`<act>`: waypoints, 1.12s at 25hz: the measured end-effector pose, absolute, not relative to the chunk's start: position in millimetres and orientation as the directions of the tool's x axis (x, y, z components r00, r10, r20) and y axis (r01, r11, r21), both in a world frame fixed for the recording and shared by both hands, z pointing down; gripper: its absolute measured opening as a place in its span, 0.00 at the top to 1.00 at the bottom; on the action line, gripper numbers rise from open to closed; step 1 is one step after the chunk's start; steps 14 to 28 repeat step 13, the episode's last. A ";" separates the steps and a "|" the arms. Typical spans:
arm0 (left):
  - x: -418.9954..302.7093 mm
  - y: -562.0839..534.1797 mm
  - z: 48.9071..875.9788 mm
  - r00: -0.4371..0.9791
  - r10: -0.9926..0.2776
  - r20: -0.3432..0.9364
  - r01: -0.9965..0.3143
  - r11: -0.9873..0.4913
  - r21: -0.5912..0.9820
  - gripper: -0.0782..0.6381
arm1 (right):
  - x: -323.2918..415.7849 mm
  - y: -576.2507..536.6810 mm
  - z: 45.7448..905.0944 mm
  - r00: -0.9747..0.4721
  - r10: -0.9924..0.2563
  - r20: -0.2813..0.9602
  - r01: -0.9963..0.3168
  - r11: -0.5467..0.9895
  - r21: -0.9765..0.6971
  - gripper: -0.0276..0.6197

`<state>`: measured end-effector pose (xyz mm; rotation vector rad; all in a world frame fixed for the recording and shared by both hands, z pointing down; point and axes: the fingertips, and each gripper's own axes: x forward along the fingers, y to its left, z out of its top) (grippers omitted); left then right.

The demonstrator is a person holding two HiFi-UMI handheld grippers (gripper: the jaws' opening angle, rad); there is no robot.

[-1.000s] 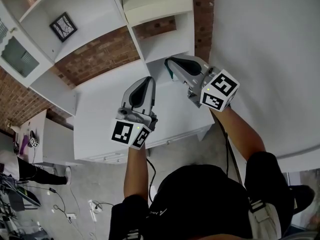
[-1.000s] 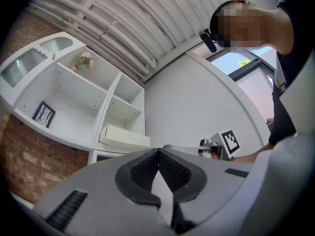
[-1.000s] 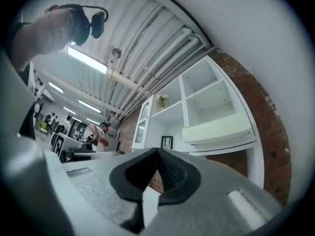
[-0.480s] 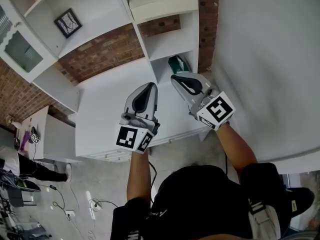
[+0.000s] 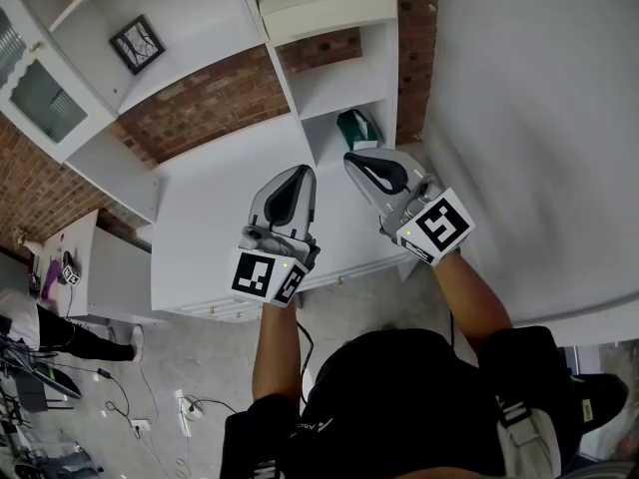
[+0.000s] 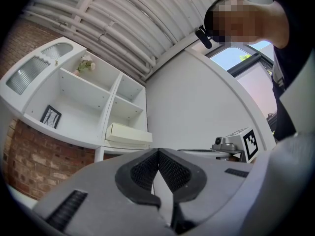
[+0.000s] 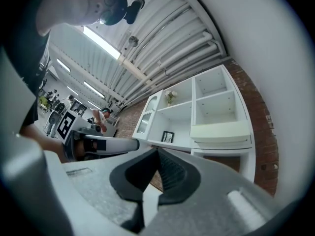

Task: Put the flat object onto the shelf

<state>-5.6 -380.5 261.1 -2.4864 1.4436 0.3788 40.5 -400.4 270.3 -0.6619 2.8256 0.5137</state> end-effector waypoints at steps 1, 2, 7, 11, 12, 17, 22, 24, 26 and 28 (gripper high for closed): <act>-5.2 -380.1 259.8 0.479 -0.809 -0.342 -0.872 -0.483 -0.079 0.89 | 41.1 -399.7 269.5 -0.881 -0.392 -0.264 -0.460 0.839 0.290 0.96; -4.9 -379.7 259.0 0.480 -0.807 -0.344 -0.872 -0.484 -0.081 0.89 | 41.4 -399.0 269.0 -0.881 -0.391 -0.265 -0.460 0.838 0.293 0.96; -3.6 -379.1 258.3 0.484 -0.805 -0.344 -0.869 -0.489 -0.079 0.89 | 40.0 -396.3 266.1 -0.885 -0.384 -0.263 -0.454 0.836 0.308 0.96; -2.6 -378.9 259.8 0.483 -0.805 -0.346 -0.870 -0.487 -0.080 0.89 | 41.1 -395.9 267.5 -0.887 -0.380 -0.263 -0.451 0.836 0.312 0.96; -2.4 -379.0 259.9 0.482 -0.805 -0.346 -0.870 -0.486 -0.081 0.89 | 41.4 -395.8 267.7 -0.887 -0.379 -0.263 -0.450 0.836 0.313 0.96; -2.3 -379.1 259.9 0.482 -0.805 -0.346 -0.870 -0.486 -0.082 0.89 | 41.7 -395.7 267.8 -0.887 -0.378 -0.264 -0.450 0.836 0.315 0.96; -2.3 -379.1 259.9 0.482 -0.805 -0.346 -0.870 -0.486 -0.082 0.89 | 41.7 -395.7 267.8 -0.887 -0.378 -0.264 -0.450 0.836 0.315 0.96; -2.3 -379.1 259.9 0.482 -0.805 -0.346 -0.870 -0.486 -0.082 0.89 | 41.7 -395.7 267.8 -0.887 -0.378 -0.264 -0.450 0.836 0.315 0.96; -2.3 -379.1 259.9 0.482 -0.805 -0.346 -0.870 -0.486 -0.082 0.89 | 41.7 -395.7 267.8 -0.887 -0.378 -0.264 -0.450 0.836 0.315 0.96; -2.3 -379.1 259.9 0.482 -0.805 -0.346 -0.870 -0.486 -0.082 0.89 | 41.7 -395.7 267.8 -0.887 -0.378 -0.264 -0.450 0.836 0.315 0.96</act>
